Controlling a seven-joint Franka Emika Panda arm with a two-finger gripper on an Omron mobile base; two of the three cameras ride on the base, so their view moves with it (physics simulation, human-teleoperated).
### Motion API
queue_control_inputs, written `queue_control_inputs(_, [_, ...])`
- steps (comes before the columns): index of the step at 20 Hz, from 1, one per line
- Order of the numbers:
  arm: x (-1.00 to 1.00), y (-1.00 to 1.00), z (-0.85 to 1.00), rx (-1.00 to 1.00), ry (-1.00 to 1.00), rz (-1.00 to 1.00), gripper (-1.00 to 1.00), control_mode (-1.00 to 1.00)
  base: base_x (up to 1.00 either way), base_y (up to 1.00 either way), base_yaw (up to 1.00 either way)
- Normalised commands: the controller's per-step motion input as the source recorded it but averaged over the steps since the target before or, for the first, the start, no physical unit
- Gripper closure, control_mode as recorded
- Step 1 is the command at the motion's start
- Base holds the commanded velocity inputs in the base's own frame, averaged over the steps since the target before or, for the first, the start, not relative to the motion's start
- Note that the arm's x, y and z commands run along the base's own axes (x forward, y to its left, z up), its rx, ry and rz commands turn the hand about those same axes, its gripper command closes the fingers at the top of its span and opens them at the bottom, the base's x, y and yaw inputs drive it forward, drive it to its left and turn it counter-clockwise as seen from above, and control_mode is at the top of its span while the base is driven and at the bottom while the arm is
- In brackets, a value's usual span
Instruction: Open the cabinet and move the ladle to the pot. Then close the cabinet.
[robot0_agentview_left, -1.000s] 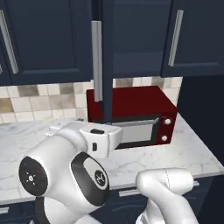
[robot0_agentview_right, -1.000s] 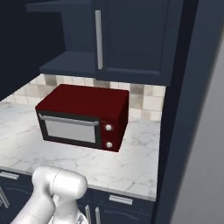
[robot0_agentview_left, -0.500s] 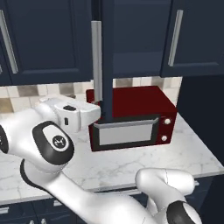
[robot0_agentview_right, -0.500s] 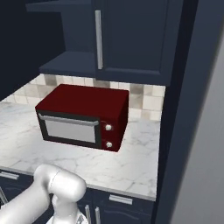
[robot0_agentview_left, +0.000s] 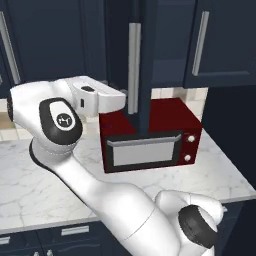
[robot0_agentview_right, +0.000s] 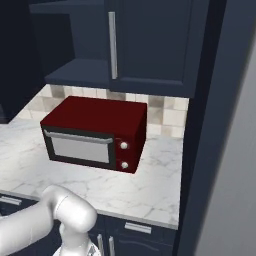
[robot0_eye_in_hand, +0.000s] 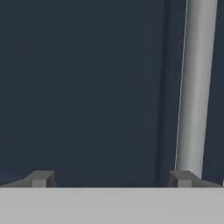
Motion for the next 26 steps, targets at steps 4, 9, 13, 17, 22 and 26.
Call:
queue_control_inputs(4, [0.34, -0.95, 0.35, 0.0, -0.02, -0.13, -1.0, -1.0, 0.0, 0.0, 0.0])
queue_control_inputs(9, [0.28, -1.0, 0.27, 0.0, -0.03, -0.04, -1.0, -1.0, 0.0, 0.0, 0.0])
queue_control_inputs(13, [0.23, -1.0, 0.17, 0.0, -0.03, 0.0, -1.0, -1.0, 0.0, 0.0, 0.0])
queue_control_inputs(17, [0.37, -1.0, 0.02, 0.0, -0.1, 0.08, -1.0, -1.0, 0.0, 0.0, 0.0])
queue_control_inputs(22, [0.5, -1.0, 0.0, 0.1, -0.15, 0.34, -1.0, -1.0, 0.0, 0.0, 0.0])
queue_control_inputs(26, [0.66, -1.0, 0.0, 0.12, -0.11, 0.43, -1.0, -1.0, 0.0, 0.0, 0.0])
